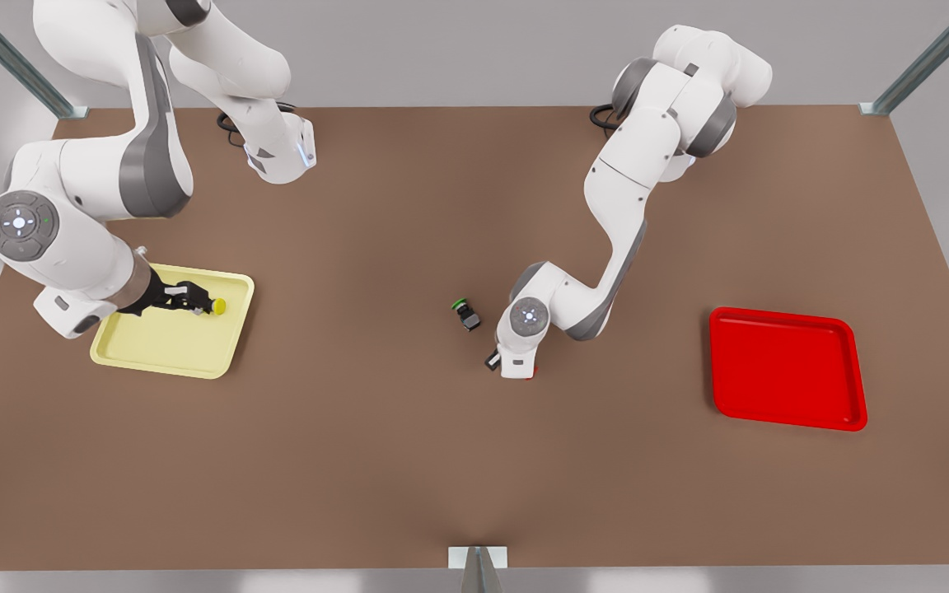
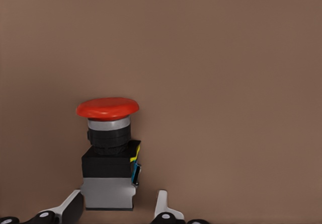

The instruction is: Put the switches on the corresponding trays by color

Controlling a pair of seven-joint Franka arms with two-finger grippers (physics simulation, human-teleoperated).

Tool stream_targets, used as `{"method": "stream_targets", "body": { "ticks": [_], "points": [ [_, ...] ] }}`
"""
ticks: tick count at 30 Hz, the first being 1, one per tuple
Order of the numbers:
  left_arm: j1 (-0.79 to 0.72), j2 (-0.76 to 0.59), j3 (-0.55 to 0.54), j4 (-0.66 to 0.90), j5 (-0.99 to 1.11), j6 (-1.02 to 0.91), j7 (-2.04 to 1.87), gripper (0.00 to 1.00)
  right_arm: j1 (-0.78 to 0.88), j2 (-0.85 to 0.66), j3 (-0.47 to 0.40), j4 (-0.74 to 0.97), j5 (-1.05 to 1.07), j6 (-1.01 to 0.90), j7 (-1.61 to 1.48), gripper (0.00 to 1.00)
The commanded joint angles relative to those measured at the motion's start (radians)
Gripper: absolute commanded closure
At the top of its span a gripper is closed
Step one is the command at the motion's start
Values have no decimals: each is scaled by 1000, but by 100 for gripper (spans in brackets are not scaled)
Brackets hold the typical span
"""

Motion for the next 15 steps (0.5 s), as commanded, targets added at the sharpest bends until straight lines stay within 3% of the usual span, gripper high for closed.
{"method": "stream_targets", "body": {
  "ticks": [1,3,15],
  "points": [
    [0,1,0,-1,-19,5,-1,50,0,0,0,0,0,0,0,0],
    [0,0,0,-1,-20,5,1,54,0,0,2,0,0,0,0,0],
    [43,-71,2,4,-8,-74,15,52,14,0,0,0,-1,-2,0,0]
  ]
}}
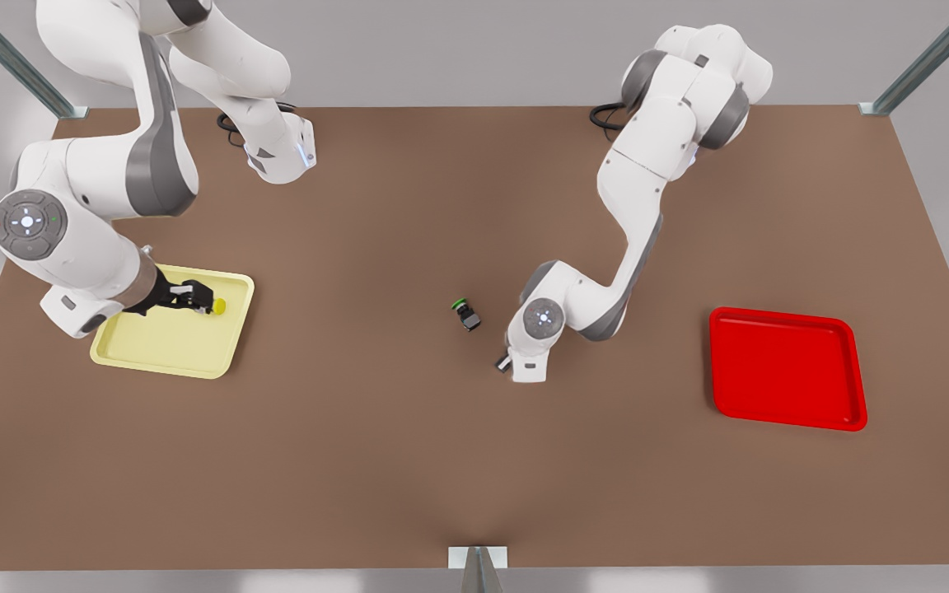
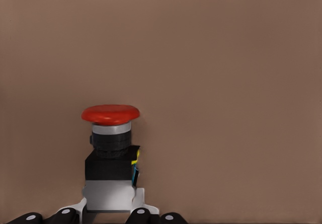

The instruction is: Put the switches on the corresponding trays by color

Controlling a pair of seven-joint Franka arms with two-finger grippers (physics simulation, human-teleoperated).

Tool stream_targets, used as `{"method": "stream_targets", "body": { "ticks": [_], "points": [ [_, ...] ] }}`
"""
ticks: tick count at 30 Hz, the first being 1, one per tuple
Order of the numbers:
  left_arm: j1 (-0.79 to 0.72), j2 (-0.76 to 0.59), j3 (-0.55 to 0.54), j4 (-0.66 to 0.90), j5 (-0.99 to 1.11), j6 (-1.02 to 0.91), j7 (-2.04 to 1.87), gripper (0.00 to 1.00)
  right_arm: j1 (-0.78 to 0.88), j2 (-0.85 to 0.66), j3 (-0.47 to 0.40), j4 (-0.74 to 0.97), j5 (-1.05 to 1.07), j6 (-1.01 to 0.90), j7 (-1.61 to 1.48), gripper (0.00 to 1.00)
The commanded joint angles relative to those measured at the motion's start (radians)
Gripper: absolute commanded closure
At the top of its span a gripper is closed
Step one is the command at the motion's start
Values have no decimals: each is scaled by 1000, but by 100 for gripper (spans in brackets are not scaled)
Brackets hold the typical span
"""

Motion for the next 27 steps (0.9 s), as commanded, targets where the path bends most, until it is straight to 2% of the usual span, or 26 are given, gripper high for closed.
{"method": "stream_targets", "body": {
  "ticks": [1,3,8,14,17,24,27],
  "points": [
    [5,-18,0,-2,0,-16,15,52,-2,-1,0,0,0,0,0,0],
    [54,-83,1,-23,0,-82,100,52,-2,-1,0,0,0,-2,0,0],
    [245,-298,1,-318,0,-67,399,52,-1,-1,0,0,0,-2,0,0],
    [510,-457,3,-572,64,-8,814,52,-1,-1,0,0,0,-3,0,0],
    [613,-459,1,-592,113,-4,974,52,-1,-1,0,0,0,-3,0,0],
    [726,-437,1,-615,224,58,1117,52,-1,-1,0,0,0,-3,0,0],
    [814,-368,1,-592,314,160,1215,52,-1,-1,2,0,0,-5,0,0]
  ]
}}
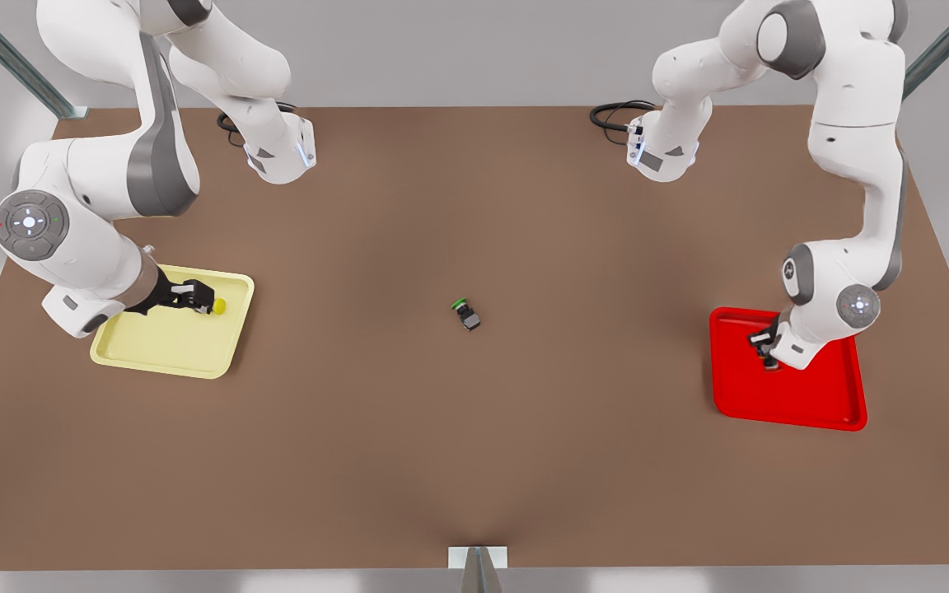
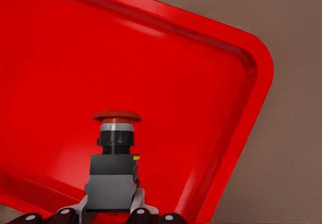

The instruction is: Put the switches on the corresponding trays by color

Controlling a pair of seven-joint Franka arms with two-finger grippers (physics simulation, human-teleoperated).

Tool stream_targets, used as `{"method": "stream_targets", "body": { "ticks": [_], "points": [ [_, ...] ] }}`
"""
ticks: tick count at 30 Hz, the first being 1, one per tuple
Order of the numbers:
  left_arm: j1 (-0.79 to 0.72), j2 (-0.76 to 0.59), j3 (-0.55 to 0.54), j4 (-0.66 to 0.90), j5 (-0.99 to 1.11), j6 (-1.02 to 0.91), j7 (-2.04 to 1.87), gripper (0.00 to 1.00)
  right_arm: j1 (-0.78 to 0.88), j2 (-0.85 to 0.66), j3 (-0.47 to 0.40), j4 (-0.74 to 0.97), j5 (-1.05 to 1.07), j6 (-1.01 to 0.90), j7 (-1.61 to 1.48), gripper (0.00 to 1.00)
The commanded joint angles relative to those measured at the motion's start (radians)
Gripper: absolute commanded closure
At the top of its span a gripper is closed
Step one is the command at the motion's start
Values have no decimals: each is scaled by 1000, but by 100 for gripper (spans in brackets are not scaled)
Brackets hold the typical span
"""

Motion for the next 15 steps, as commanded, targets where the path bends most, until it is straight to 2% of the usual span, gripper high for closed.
{"method": "stream_targets", "body": {
  "ticks": [1,3,4,5,11,13,14,15],
  "points": [
    [7,6,0,5,67,3,2,52,0,0,0,0,0,1,0,0],
    [14,50,0,63,80,38,35,51,0,-2,-1,2,0,-4,0,0],
    [20,67,0,84,80,41,34,15,0,-2,-1,2,0,-5,0,0],
    [19,81,0,89,80,44,26,0,0,-2,0,2,0,-5,0,0],
    [10,18,-40,74,78,5,23,0,0,0,0,0,2,-2,0,0],
    [11,-104,-118,65,69,-147,17,0,0,0,0,0,2,-2,0,0],
    [10,-154,-216,133,67,-310,-53,0,0,0,0,0,2,-2,0,0],
    [7,-152,-253,205,69,-417,-81,0,0,0,0,0,2,-2,0,0]
  ]
}}
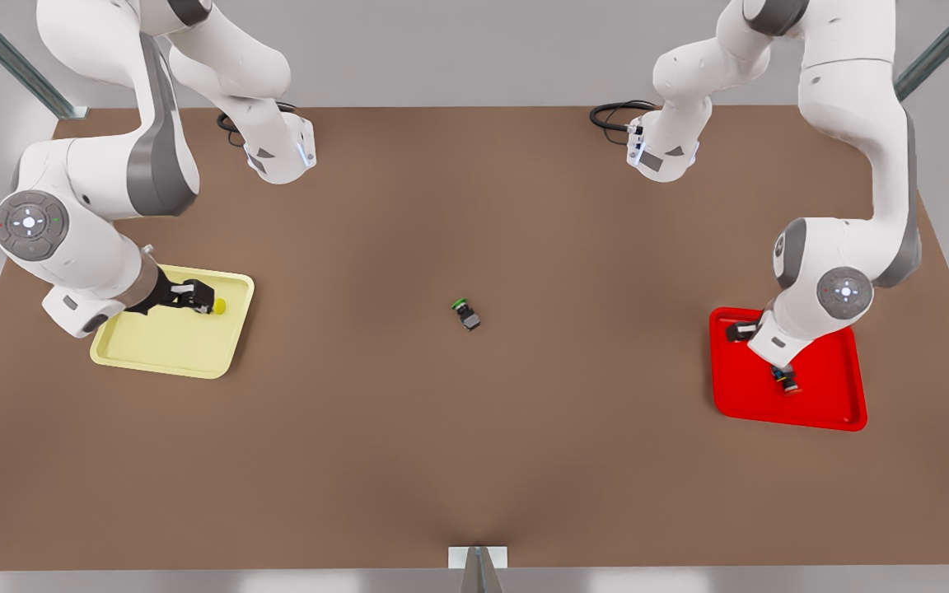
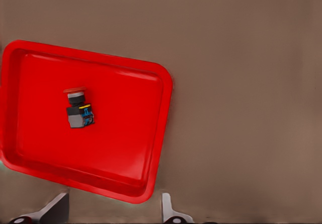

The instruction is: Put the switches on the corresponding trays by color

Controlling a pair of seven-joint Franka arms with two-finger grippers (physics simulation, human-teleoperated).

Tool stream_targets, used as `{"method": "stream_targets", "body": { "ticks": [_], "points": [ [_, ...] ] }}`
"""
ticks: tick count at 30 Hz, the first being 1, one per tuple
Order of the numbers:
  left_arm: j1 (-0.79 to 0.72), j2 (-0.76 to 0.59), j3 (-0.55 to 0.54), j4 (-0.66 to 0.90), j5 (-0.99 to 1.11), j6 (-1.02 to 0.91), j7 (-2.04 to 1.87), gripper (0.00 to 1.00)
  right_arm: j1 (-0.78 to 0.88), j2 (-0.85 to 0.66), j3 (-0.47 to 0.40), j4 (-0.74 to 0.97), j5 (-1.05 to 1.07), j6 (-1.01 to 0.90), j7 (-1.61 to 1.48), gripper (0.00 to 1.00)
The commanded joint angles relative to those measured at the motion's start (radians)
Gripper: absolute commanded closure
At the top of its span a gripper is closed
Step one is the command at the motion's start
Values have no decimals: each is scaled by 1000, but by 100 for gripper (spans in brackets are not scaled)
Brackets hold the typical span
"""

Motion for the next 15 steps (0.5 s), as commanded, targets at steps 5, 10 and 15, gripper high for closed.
{"method": "stream_targets", "body": {
  "ticks": [5,10,15],
  "points": [
    [-175,-160,92,160,-81,-283,16,0,0,0,0,0,-1,-2,0,0],
    [-470,-286,526,164,-245,-410,135,0,1,0,0,0,-1,-2,0,0],
    [-420,-287,491,164,-256,-423,167,0,1,0,0,0,0,-3,0,0]
  ]
}}
